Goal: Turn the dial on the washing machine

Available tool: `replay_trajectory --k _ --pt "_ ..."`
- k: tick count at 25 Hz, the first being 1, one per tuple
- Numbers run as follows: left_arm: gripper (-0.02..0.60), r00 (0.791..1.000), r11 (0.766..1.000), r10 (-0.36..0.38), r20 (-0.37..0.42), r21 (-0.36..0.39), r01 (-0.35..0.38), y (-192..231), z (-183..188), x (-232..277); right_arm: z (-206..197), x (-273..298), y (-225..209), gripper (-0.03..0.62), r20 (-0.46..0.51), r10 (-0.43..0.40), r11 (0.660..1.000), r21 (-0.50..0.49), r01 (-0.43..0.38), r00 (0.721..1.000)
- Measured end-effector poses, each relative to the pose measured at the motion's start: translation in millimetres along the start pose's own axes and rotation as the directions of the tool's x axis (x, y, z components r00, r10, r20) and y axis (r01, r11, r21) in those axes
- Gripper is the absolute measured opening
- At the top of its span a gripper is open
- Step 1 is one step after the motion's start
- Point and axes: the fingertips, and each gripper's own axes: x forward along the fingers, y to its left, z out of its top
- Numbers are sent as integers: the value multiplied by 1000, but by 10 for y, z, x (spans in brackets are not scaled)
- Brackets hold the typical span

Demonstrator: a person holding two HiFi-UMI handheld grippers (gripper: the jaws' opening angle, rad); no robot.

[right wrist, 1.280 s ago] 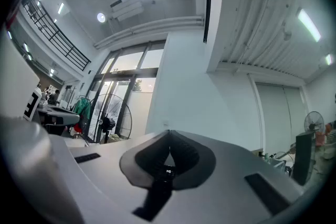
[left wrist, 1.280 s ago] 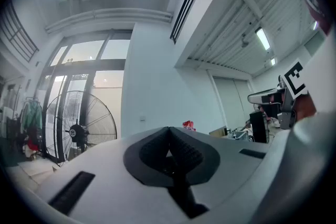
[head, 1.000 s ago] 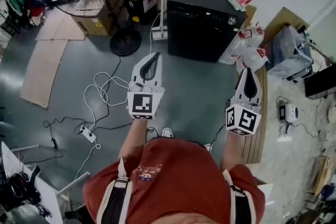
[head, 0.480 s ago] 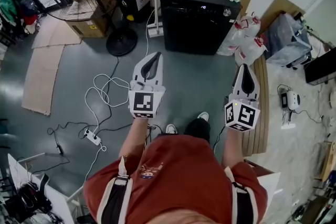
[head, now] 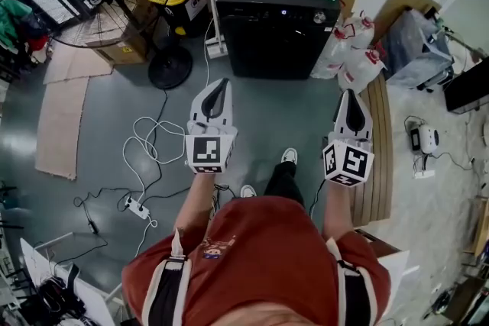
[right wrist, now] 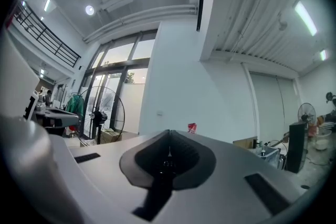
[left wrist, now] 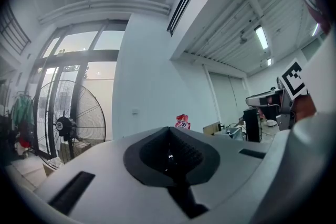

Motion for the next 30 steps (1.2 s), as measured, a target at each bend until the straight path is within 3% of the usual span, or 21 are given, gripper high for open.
replay_trajectory --k 13,30 --pt "11 1000 999 12 -1 33 -12 -303 183 1561 -161 1307 -1003 9 -22 -19 999 36 20 1000" --pt "11 998 998 51 -38 35 -50 -908 149 3443 -401 2856 -2311 9 -29 41 999 31 -40 999"
